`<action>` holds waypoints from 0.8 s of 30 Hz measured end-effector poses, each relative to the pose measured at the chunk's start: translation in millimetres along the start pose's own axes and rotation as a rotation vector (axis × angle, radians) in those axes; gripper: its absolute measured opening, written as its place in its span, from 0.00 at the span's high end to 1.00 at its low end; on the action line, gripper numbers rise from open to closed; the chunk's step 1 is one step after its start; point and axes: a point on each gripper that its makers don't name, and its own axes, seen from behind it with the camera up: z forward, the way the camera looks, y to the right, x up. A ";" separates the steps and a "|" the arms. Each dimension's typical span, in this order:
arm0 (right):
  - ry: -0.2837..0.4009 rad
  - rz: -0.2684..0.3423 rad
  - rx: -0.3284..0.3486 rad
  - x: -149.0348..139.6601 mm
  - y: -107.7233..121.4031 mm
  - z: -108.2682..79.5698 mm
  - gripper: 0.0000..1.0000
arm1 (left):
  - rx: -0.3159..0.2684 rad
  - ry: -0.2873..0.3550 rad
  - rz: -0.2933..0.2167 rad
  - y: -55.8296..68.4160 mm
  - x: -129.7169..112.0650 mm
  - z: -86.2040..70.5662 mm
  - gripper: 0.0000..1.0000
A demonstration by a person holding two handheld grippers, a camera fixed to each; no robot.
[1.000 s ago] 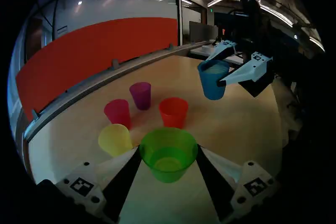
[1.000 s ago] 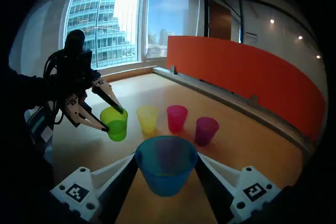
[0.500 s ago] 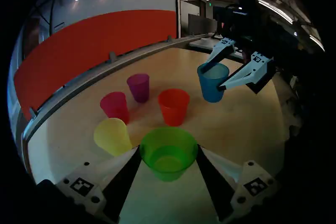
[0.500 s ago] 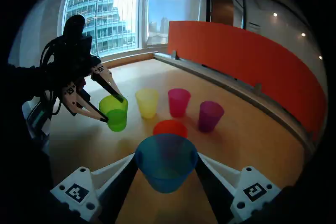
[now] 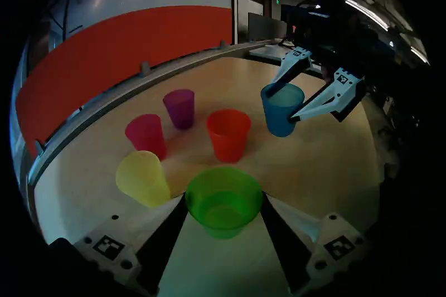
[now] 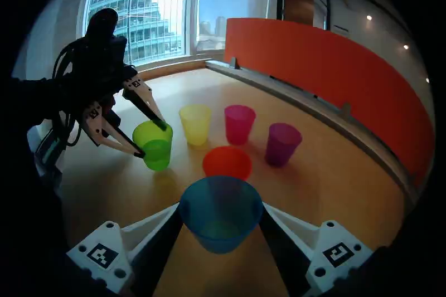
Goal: Pour water
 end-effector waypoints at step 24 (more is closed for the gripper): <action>-0.009 -0.012 0.000 -4.4 -1.8 5.7 0.08 | -0.020 -0.013 -0.010 1.8 -11.4 11.6 0.11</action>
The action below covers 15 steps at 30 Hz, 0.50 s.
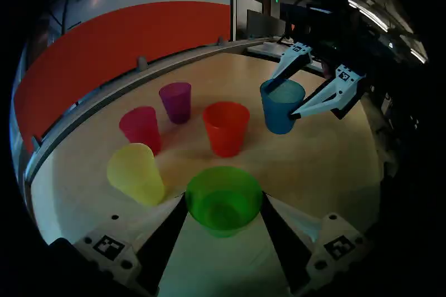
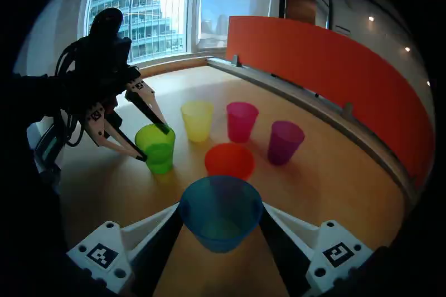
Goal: Pour water
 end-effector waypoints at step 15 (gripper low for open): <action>-0.007 -0.003 0.000 -5.4 -2.0 3.6 0.08 | -0.011 -0.009 -0.004 -0.1 -8.1 -3.2 0.11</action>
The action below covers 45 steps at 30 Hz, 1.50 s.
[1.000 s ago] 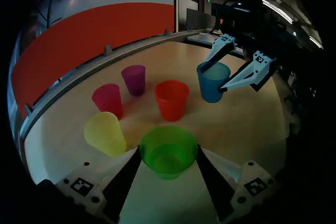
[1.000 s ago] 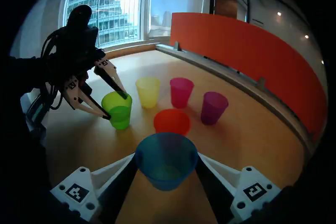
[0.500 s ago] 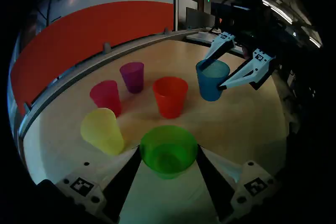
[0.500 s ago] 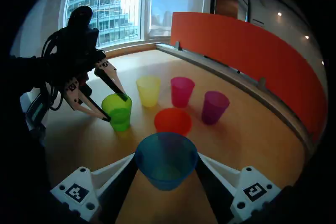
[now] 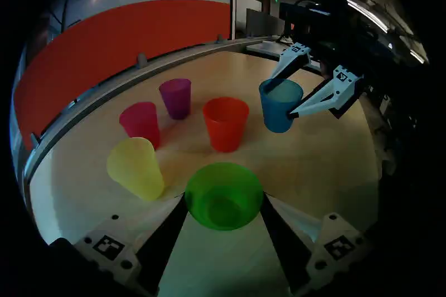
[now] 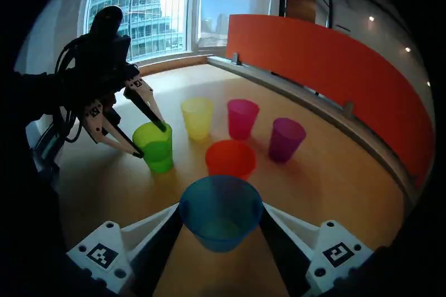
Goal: Pour water
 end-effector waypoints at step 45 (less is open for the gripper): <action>-0.020 0.013 0.021 -20.7 -14.2 26.1 0.08 | 0.051 -0.063 0.032 -7.0 -24.4 -3.6 0.02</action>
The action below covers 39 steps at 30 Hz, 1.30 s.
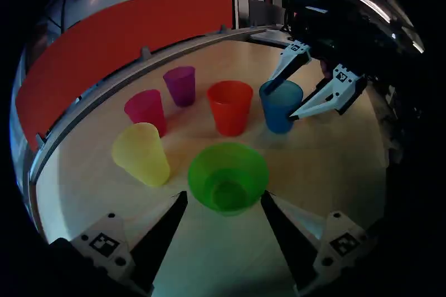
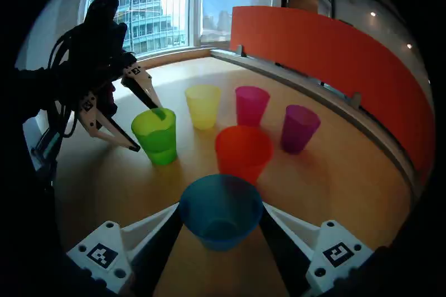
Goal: Pour water
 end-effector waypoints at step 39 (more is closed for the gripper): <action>-0.011 0.017 -0.058 -22.9 2.7 -28.0 0.00 | 0.040 0.011 -0.026 -0.3 -14.7 -25.5 0.02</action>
